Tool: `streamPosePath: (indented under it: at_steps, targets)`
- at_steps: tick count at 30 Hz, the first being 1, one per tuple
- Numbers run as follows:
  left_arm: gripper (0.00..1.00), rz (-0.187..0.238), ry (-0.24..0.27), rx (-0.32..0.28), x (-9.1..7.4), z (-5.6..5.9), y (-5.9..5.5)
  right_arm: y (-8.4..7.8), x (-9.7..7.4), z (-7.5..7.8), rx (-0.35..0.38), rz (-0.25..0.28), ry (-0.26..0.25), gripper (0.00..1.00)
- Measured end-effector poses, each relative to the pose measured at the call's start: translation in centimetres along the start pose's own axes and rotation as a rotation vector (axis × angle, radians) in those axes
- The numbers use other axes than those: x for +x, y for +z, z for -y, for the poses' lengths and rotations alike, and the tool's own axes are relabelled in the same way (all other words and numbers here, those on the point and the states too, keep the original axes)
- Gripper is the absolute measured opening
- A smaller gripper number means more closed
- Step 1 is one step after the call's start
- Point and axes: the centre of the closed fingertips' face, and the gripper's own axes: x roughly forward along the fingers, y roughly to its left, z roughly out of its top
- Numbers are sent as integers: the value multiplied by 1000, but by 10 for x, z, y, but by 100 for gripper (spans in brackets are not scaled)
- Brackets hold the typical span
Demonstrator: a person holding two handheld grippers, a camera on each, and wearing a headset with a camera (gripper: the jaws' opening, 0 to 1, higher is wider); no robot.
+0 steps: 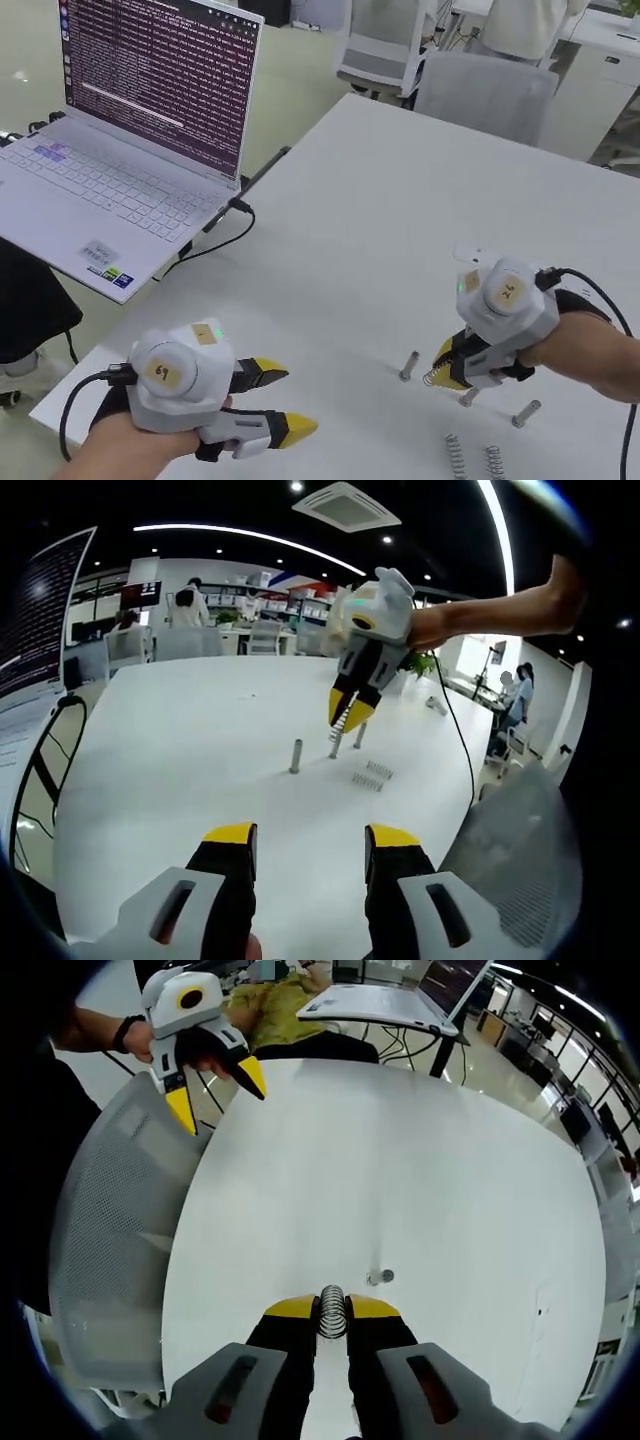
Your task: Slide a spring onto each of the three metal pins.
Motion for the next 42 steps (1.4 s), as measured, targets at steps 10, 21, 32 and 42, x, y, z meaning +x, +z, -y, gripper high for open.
streamPosePath:
  at_steps: [10,21,32,42]
  targets:
    - [37,8,14,-11,-2,-4,1,-1,9,19,2,-16,-19,8]
    - [37,6,21,-25,-2,-3,-2,-5,15,36,11,-27,-40,8]
    - [36,9,27,-35,-2,-8,-2,-3,20,45,12,-33,-46,8]
    - [36,7,30,-47,-2,-9,-4,0,26,48,13,-33,-34,8]
